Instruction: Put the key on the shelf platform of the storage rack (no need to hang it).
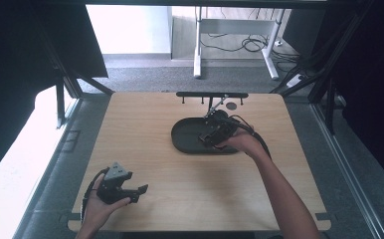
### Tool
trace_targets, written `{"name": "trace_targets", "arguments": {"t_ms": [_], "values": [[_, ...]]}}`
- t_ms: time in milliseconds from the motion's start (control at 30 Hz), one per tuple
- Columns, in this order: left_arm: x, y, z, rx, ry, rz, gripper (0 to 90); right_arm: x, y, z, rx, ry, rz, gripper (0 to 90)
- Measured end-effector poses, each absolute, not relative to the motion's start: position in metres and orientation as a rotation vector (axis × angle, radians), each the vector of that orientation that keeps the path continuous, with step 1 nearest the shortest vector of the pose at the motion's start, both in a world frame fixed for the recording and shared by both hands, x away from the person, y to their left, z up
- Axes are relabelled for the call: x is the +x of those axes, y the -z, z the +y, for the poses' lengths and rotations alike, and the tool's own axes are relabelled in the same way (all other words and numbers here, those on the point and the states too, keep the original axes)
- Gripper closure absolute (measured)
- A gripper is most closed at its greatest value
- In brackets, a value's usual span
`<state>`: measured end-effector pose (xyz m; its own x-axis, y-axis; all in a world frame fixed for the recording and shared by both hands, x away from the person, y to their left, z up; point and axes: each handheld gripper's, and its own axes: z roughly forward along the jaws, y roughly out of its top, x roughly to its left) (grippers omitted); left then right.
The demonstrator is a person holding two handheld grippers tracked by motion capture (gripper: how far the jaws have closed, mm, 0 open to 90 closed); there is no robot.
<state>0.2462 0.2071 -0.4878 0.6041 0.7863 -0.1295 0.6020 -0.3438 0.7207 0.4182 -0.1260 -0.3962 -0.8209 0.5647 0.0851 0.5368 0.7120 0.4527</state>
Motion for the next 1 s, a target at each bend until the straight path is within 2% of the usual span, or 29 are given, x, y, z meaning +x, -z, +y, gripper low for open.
{"name": "trace_targets", "arguments": {"t_ms": [600, 1000], "values": [[0.248, 0.492, 0.205, 2.083, -0.302, 1.092, 23.2, 0.455, 0.413, -0.123, 1.01, -0.704, 2.819, 49.3], [0.248, 0.492, 0.205, 2.092, -0.299, 1.089, 23.2, 0.466, 0.433, -0.117, 1.004, -0.629, 2.83, 49.2]]}}
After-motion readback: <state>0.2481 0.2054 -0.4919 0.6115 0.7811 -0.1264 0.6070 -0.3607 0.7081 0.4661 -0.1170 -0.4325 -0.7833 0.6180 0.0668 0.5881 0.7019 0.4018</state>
